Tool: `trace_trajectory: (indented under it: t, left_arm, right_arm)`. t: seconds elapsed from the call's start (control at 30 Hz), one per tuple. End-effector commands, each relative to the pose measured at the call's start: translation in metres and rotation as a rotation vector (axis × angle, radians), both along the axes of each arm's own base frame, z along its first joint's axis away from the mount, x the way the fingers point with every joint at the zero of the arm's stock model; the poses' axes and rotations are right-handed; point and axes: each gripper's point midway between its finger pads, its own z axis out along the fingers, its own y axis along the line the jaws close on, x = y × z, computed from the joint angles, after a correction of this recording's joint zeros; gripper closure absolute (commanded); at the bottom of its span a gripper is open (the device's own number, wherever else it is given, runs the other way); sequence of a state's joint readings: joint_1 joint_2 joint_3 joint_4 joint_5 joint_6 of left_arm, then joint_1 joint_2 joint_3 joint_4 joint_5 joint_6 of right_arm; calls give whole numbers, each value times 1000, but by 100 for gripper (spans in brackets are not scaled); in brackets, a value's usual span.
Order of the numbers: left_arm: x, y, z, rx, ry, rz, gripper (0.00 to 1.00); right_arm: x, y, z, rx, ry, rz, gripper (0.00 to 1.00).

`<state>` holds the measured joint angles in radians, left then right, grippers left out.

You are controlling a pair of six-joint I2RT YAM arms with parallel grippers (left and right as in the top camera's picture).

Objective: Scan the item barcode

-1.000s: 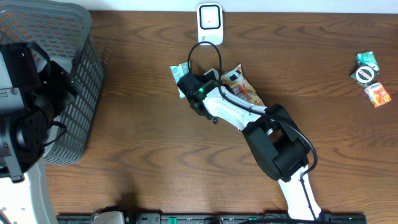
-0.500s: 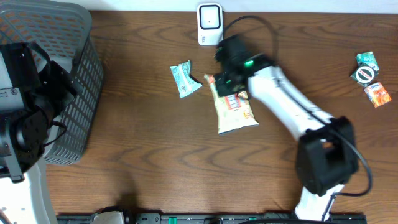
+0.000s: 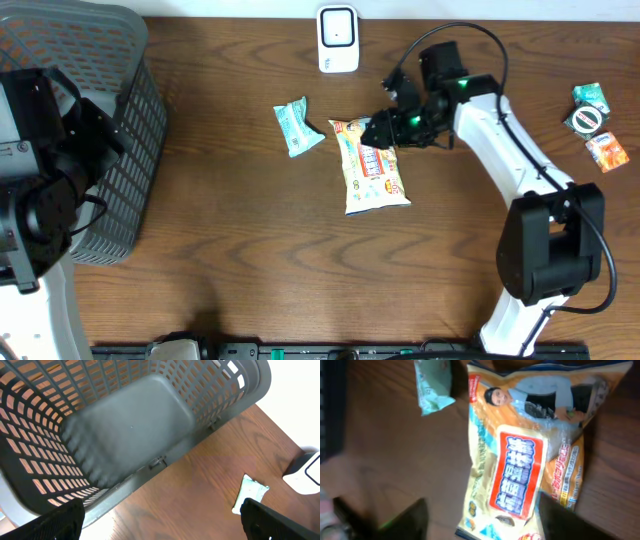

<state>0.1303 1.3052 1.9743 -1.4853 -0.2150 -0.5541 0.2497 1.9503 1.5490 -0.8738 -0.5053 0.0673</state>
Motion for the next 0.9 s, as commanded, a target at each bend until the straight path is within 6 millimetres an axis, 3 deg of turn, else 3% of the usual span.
trace_trajectory:
  t: [0.0,0.17,0.3,0.5,0.8,0.87]
  left_arm:
    - [-1,2,2,-2,-6,13,2]
    - [-1,2,2,-2,-6,13,3]
    - [-1,2,2,-2,-7,13,2]
    - [-1,2,2,-2,-6,13,2]
    - [-1,2,2,-2,-6,13,2]
    - [-1,2,2,-2,-6,13,2]
  right_arm:
    - [-2,-1,-20,-238,-47,-14,25]
    - [-4,1,-26,-554,-161,-146,23]
    - [-10,13,-23,-738,-296,-216,1]
    - [-11,24,-44,-899,-405,-223,1]
    - [-13,3,-112,-1050,-320,-172,1]
    - [-15,-2,-119,-1064,-298,-167,9]
